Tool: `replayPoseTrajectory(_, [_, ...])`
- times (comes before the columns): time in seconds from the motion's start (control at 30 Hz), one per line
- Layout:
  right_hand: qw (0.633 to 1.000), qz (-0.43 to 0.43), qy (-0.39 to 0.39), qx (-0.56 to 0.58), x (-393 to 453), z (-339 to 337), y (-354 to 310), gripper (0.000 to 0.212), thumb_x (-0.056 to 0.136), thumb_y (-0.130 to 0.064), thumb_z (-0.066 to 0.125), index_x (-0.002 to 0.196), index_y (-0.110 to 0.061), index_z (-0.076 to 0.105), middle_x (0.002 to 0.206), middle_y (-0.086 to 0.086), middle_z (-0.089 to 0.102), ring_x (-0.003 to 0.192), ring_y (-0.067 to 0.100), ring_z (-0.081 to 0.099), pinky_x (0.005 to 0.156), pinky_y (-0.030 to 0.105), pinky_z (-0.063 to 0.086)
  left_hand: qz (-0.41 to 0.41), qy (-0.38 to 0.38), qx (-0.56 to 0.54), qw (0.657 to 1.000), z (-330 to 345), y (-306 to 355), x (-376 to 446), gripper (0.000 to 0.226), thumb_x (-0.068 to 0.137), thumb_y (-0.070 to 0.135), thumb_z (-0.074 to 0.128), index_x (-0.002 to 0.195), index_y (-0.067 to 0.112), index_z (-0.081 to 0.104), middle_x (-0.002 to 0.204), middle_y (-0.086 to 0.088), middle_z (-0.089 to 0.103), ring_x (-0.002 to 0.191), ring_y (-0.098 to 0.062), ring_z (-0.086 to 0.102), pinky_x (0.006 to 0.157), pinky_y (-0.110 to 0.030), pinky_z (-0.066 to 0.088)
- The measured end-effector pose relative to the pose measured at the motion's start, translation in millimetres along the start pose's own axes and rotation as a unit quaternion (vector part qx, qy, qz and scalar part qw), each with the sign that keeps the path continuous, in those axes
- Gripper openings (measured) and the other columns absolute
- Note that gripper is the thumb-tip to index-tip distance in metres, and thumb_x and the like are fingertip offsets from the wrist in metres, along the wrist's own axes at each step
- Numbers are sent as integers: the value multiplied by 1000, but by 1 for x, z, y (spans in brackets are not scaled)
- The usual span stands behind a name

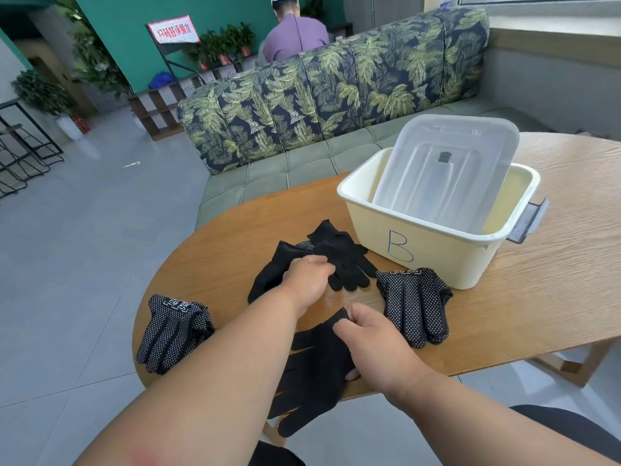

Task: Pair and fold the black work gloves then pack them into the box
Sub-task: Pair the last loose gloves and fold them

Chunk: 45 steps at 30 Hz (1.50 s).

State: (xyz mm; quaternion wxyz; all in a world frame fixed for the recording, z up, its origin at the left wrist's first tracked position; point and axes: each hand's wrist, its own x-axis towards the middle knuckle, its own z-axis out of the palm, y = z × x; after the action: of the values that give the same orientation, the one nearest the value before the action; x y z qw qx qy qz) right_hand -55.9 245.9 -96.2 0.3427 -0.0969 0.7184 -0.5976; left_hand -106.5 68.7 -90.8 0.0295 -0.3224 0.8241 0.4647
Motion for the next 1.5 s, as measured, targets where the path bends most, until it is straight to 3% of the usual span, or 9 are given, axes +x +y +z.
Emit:
replayPoseTrajectory(0.23, [1000,-2,1,-1,0,-1,0,22,95,-26,52,101,-6,58,100,22,72,94,37,72,57,32,61,-43,47,68,996,0,16,11,74,77,64,54,129,12,58,108,-2,67,103,-29,63,100,-44,52])
replayPoseTrajectory(0.4, [1000,-2,-1,-1,1,-3,2,21,95,-27,52,101,-8,59,96,23,72,91,38,72,57,33,61,-93,99,220,966,5,11,21,83,76,78,48,138,23,47,119,-3,67,121,-35,55,107,-53,40])
replayPoseTrajectory(0.63, [1000,-1,2,-5,3,-3,3,22,96,-27,52,102,-7,58,102,26,70,97,41,71,58,32,62,-19,162,297,941,5,6,6,30,97,59,56,117,41,70,129,3,66,129,-30,49,108,-48,36])
replayPoseTrajectory(0.77, [1000,-2,4,-9,2,-2,2,22,96,-26,52,101,-5,56,96,26,68,88,36,70,57,32,61,36,201,185,961,6,-2,3,12,98,48,61,88,43,66,109,6,73,98,-23,67,91,-40,53])
replayPoseTrajectory(0.87, [1000,-1,3,-7,2,-3,2,21,96,-27,52,102,-8,60,101,24,71,94,39,72,58,34,62,55,218,63,973,3,-1,-6,11,99,38,62,96,34,72,111,6,71,79,-15,67,62,-26,51])
replayPoseTrajectory(0.97, [1000,-2,11,-5,1,-3,1,19,96,-25,53,97,-7,59,100,23,72,94,38,72,59,35,63,39,239,-84,967,-3,3,-18,10,100,31,61,101,29,71,98,6,72,80,-13,65,62,-27,50])
replayPoseTrajectory(1.2, [1000,-1,16,2,2,-4,-1,18,96,-25,54,94,-8,58,97,20,71,90,32,71,56,32,60,-66,99,-554,824,-27,-10,-53,27,103,16,56,129,10,62,123,-13,72,112,-25,70,83,-35,58])
replayPoseTrajectory(1.27, [1000,-1,16,11,1,-3,-2,16,97,-24,54,89,-11,59,88,13,70,83,24,70,56,32,60,-61,106,-582,804,-38,-16,-62,32,101,17,59,131,8,63,126,-14,72,115,-25,69,85,-35,58])
replayPoseTrajectory(1.5, [1000,11,0,22,-3,-1,-3,20,98,-28,53,100,-12,65,101,12,75,97,27,72,63,35,61,6,190,-514,837,-64,-21,-105,26,96,4,64,116,19,61,108,-7,68,98,-18,67,87,-33,51])
